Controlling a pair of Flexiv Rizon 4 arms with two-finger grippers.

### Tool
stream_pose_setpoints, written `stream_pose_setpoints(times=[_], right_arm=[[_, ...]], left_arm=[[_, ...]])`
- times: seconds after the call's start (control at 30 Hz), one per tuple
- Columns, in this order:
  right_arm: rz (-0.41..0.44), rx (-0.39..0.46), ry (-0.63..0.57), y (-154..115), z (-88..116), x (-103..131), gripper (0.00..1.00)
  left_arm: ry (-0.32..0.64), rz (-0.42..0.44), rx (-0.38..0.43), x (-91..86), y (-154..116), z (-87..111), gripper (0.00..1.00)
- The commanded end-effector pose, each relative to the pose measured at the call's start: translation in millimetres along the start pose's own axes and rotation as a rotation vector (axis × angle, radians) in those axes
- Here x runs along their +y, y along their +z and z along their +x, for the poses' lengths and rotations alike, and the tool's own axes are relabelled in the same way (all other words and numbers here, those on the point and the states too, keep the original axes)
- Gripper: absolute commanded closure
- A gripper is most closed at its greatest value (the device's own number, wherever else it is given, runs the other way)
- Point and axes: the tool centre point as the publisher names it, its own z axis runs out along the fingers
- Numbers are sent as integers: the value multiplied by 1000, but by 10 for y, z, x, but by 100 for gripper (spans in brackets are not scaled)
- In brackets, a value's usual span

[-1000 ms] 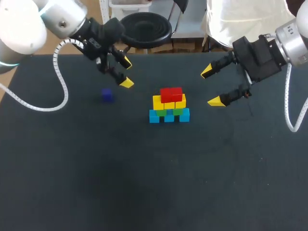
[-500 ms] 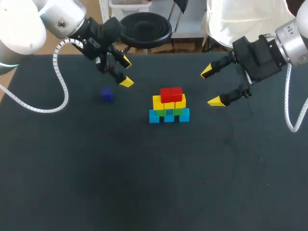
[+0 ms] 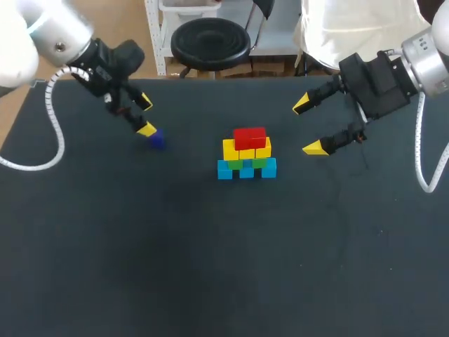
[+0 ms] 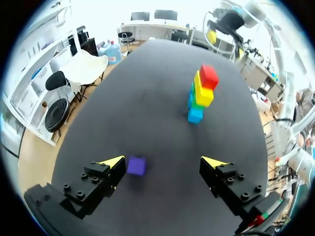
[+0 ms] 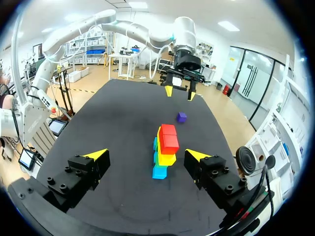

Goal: Place the blue cubes, place green cubes on the blue cubes, place the yellow cubes on the green cubes, then place the red cubes on the yellow cubes, and place purple cube on the red cubes.

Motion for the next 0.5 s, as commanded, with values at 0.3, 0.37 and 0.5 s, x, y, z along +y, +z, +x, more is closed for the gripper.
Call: stream_pose_setpoints(times=[0.3,0.37,0.5], right_arm=[[0,-3,-1,1,4,-1,0],[0,-3,-1,1,4,-1,0],[0,-3,-1,1,4,-1,0]], left_arm=[[-12,-23,34,-37,-7,-23,0],[-12,-23,34,-37,-7,-23,0],[9,-10,1,-1,22,-36,0]])
